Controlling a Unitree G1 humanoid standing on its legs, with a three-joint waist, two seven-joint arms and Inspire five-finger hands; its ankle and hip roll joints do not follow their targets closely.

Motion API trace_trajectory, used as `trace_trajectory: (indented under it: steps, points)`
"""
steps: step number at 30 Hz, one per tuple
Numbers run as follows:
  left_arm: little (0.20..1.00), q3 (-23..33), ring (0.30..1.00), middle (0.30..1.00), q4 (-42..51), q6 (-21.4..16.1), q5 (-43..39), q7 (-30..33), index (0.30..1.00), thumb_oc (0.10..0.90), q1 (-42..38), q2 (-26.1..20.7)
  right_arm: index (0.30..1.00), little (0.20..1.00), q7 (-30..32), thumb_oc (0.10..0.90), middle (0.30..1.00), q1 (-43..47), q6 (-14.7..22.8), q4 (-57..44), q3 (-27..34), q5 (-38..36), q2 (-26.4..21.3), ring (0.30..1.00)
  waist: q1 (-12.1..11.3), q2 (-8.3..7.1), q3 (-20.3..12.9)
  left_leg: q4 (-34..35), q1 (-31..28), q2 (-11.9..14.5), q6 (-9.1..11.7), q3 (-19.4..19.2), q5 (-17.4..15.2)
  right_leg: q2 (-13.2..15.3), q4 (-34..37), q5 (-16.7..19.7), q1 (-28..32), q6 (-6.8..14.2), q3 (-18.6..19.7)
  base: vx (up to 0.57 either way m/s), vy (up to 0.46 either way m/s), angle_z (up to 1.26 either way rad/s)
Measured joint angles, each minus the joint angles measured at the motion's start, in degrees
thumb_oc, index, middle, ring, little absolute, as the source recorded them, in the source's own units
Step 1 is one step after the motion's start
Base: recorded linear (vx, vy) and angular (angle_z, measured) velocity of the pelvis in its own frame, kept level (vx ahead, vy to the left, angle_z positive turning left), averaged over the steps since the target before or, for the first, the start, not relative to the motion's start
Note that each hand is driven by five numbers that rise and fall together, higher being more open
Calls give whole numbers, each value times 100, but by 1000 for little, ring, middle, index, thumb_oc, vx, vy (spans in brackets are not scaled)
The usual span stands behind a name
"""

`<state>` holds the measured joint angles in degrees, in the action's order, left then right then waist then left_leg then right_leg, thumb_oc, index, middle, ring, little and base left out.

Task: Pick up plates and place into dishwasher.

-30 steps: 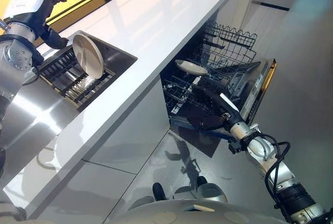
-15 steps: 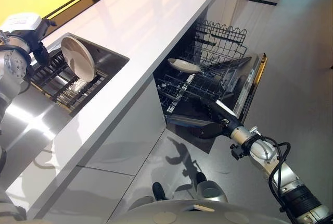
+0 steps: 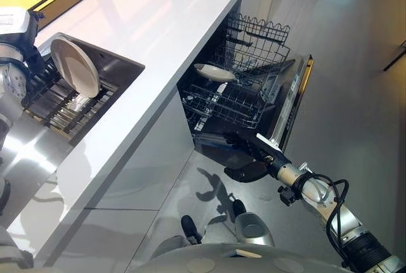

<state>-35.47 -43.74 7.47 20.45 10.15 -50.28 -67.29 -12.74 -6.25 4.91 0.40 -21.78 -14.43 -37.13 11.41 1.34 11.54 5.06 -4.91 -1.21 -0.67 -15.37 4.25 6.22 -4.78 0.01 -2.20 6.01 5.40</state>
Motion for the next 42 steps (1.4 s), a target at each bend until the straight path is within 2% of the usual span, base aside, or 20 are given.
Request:
trace_trajectory:
  steps: [6, 12, 17, 20, 25, 26, 27, 29, 30, 32, 35, 38, 42]
  points:
    - [900, -34, 900, 900, -12, 130, 2, 194, 900, 800, -105, 234, 900, 900, 11, 800, 900, 67, -1, 0, -131, 15, -185, 900, 42, -18, 294, -1, 191, -93, -87, 16, 52, 93, -179, -20, -264, 50, -25, -56, 31, 3]
    - [900, -480, 900, 900, -59, 261, 296, 143, 900, 800, -556, 393, 900, 900, 99, 800, 900, 226, -2, 0, -152, 15, -261, 900, 173, -54, 639, -2, 360, -169, -165, 30, 110, 160, -241, 10, -444, 108, -13, -74, 12, 2]
    - [900, -526, 900, 900, -48, 256, 373, 142, 900, 800, -654, 444, 900, 900, 110, 800, 900, 272, 0, 0, -148, 15, -267, 900, 299, -30, 664, -2, 367, -169, -165, 15, 105, 160, -225, 11, -453, 110, -8, -14, 4, -1]
    - [900, -528, 900, 900, -47, 317, 376, 284, 900, 800, -654, 604, 900, 900, 105, 800, 900, 270, 0, 0, -149, 21, -286, 900, 313, -5, 691, -1, 389, -168, -160, 5, 99, 160, -227, 11, -482, 110, -4, -10, 3, -1]
    - [900, -529, 900, 900, -63, 387, 611, 431, 900, 800, -671, 617, 900, 900, 91, 800, 900, 257, 1, 1, -150, 65, -288, 900, 316, -1, 720, -2, 493, -176, -168, 1, 116, 162, -268, 19, -606, 116, 0, 0, 0, 0]
    - [584, -537, 629, 629, -66, 385, 730, 382, 629, 484, -675, 618, 900, 900, 87, 800, 900, 262, 1, 0, -150, 102, -287, 900, 316, -1, 720, -2, 493, -178, -169, 1, 115, 164, -267, 19, -607, 116, -1, 0, 0, 0]
    - [485, -551, 545, 545, -72, 381, 946, 289, 545, 385, -681, 617, 900, 900, 88, 800, 900, 264, 1, 0, -150, 116, -288, 900, 315, -1, 722, -2, 493, -178, -169, 1, 115, 165, -267, 19, -609, 116, -1, 0, 0, 0]
    - [378, -795, 453, 453, -121, 354, 1441, -84, 453, 278, -860, 590, 900, 900, 80, 800, 900, 265, 1, 1, -145, 116, -298, 900, 307, 3, 723, -2, 493, -177, -169, 2, 115, 165, -266, 19, -607, 116, -3, 0, 0, 0]
    - [200, -883, 300, 300, -120, 346, 1664, -327, 300, 100, -955, 580, 900, 900, 66, 800, 900, 273, 1, 0, -142, 114, -302, 900, 307, 10, 727, -2, 490, -178, -169, 2, 115, 166, -266, 19, -602, 117, -3, 0, 0, 0]
    - [200, -1021, 300, 300, -50, 314, 2030, -710, 300, 100, -1114, 519, 900, 900, 44, 800, 900, 275, 1, 0, -137, 112, -310, 900, 306, 30, 739, -2, 482, -179, -169, 4, 115, 169, -257, 19, -587, 117, -10, 0, 0, 0]
    - [200, -1482, 300, 300, 222, -14, 2565, -1574, 300, 100, -1284, 273, 900, 900, -39, 800, 900, 262, -5, -4, -116, 97, -404, 900, 345, 117, 787, -1, 421, -178, -168, 19, 114, 180, -229, 20, -502, 117, -52, 0, 0, 0]
    - [200, -1656, 300, 300, 305, -356, 3023, -2061, 300, 100, -1298, 248, 900, 900, -38, 800, 900, 288, -131, -13, -98, 93, -461, 900, 383, 208, 836, -1, 340, -176, -166, 89, 113, 194, -212, 20, -399, 116, -167, 7, -4, 8]
    - [200, -1780, 300, 300, 316, -710, 3271, -2297, 300, 100, -1453, 232, 900, 900, -34, 800, 900, 298, -240, -87, -99, 92, -461, 900, 398, 234, 849, -1, 312, -178, -160, 150, 107, 211, -185, 22, -334, 113, -250, -3, -6, 5]
